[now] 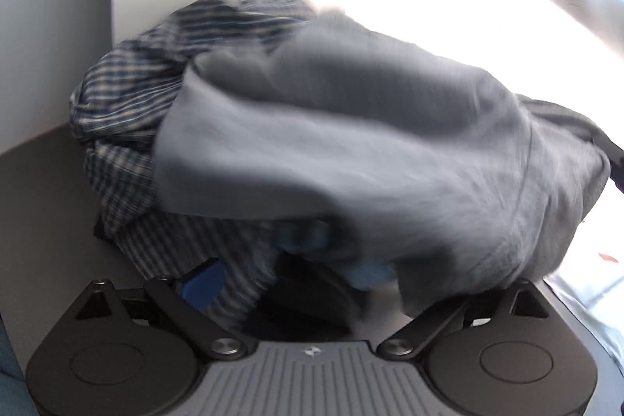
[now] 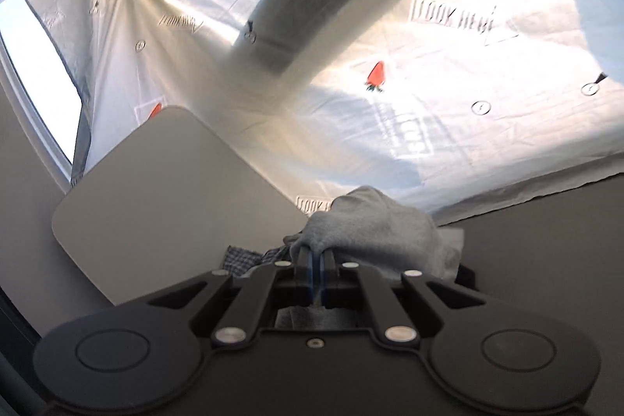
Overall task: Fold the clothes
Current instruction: 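Lift the grey hoodie out of the pile and drop it on the table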
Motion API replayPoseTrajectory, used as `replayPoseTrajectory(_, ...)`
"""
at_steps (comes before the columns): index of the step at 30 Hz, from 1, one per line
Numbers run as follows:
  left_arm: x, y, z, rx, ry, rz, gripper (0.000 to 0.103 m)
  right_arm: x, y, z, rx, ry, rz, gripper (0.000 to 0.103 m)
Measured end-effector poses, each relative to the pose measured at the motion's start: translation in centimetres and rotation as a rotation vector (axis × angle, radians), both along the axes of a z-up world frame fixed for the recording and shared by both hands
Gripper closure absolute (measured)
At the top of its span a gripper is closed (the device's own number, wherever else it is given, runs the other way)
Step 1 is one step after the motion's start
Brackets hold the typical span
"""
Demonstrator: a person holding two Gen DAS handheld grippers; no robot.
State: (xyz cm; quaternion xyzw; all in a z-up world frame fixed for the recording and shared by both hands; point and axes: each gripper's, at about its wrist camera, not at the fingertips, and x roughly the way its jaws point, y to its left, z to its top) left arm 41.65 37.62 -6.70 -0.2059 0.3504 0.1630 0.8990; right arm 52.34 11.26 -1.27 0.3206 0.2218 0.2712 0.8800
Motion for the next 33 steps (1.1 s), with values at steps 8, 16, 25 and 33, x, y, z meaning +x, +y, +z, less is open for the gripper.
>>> replayPoseTrajectory(8, -6.8, -9.7, 1.4, -0.061, 0.01, -0.135, 0.008, -9.0, -22.8, -5.3, -0.25, 0.173, -0.462, 0.098)
replayPoseTrajectory(16, -10.8, -18.1, -3.5, -0.111, 0.118, -0.237, 0.01, -16.8, -34.9, -10.0, -0.559, 0.389, -0.589, 0.074)
replayPoseTrajectory(25, -8.1, -23.3, -3.7, -0.091, 0.112, -0.363, 0.02, -18.3, -31.5, -11.5, -0.6, 0.303, -0.335, 0.05)
replayPoseTrajectory(33, -4.9, -23.0, -3.5, -0.097, 0.11, -0.37, 0.02, -16.9, -20.5, -16.7, -0.801, 0.241, 0.082, 0.03)
